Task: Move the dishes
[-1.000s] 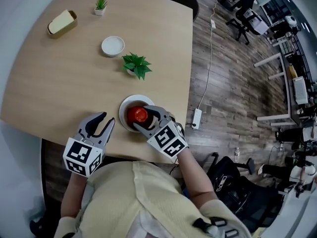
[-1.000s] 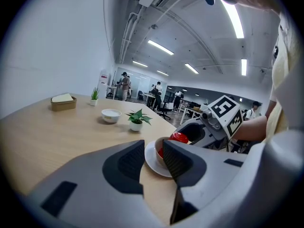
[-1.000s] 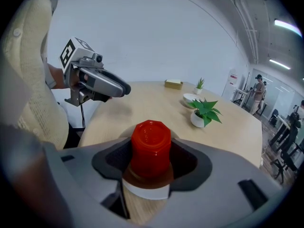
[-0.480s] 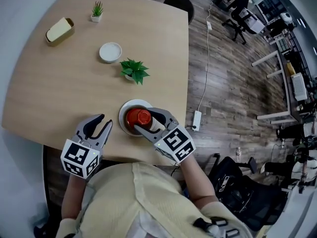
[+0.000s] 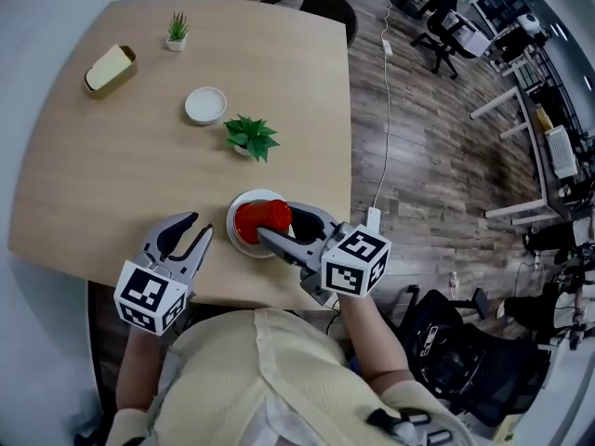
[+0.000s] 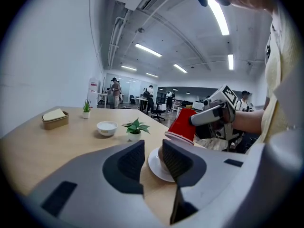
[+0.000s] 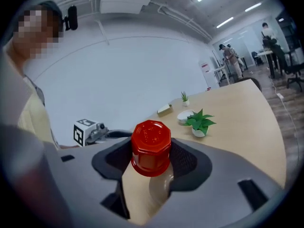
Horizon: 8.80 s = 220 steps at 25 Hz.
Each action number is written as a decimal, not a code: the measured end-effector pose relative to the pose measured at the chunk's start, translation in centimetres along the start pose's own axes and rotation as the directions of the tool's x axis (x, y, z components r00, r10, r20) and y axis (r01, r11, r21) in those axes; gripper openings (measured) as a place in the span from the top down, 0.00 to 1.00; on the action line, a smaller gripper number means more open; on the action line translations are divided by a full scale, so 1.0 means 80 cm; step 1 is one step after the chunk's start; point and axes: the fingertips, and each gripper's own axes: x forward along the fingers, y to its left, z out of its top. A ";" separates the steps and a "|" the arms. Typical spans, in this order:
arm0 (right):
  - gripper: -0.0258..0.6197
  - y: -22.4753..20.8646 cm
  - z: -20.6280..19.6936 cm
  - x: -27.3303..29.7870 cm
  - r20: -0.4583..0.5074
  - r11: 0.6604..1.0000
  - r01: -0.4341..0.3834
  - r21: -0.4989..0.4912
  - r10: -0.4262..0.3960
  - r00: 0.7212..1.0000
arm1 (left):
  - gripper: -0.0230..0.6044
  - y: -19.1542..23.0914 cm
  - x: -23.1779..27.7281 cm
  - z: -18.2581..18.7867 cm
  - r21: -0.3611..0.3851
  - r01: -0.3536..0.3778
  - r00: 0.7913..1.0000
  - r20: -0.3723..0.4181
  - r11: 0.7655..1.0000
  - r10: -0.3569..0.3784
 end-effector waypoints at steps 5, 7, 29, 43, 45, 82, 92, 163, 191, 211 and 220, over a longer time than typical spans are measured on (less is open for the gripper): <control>0.57 -0.001 0.013 -0.011 0.105 0.981 -0.061 0.184 0.042 0.994 | 0.79 -0.003 -0.003 0.006 0.019 0.011 1.000 0.011 1.000 -0.011; 0.57 -0.002 0.015 -0.016 0.138 0.966 -0.080 0.246 0.047 0.989 | 0.79 -0.004 -0.005 0.012 0.024 0.017 0.999 0.026 1.000 -0.018; 0.57 0.010 0.016 -0.023 0.399 0.671 -0.412 0.616 0.185 0.898 | 0.79 -0.047 0.023 0.049 0.204 0.132 0.990 0.027 0.970 -0.141; 0.57 0.024 0.007 -0.018 0.502 0.422 -0.557 0.715 0.245 0.829 | 0.79 -0.062 0.026 0.064 0.194 0.132 0.985 0.081 0.972 -0.150; 0.57 0.024 0.005 -0.017 0.517 0.388 -0.572 0.723 0.245 0.820 | 0.80 -0.063 0.024 0.066 0.177 0.133 0.985 0.081 0.975 -0.149; 0.52 0.009 0.008 -0.040 0.608 0.358 -0.644 0.677 0.222 0.762 | 0.90 -0.064 0.019 0.085 0.072 0.291 0.946 0.128 0.954 -0.299; 0.61 0.009 -0.002 -0.036 0.561 0.389 -0.601 0.699 0.223 0.797 | 0.90 -0.068 0.025 0.082 0.111 0.272 0.950 0.126 0.956 -0.285; 0.62 -0.078 0.006 -0.129 0.254 0.945 0.002 0.328 -0.090 0.963 | 0.91 -0.062 0.234 0.160 0.155 0.281 0.952 -0.169 0.947 -0.255; 0.64 -0.204 -0.005 -0.109 -0.008 0.993 0.108 -0.046 -0.108 0.994 | 0.91 0.072 0.475 0.146 0.185 0.175 0.761 -0.649 0.967 -0.014; 0.67 -0.217 -0.017 -0.065 -0.087 0.991 0.136 -0.013 -0.137 0.987 | 0.91 0.188 0.558 0.133 -0.022 -0.016 0.663 -0.749 1.000 -0.006; 0.68 -0.223 -0.018 -0.052 -0.101 0.992 0.125 -0.011 -0.125 0.987 | 0.91 0.200 0.567 0.119 -0.125 -0.090 0.627 -0.778 0.988 -0.041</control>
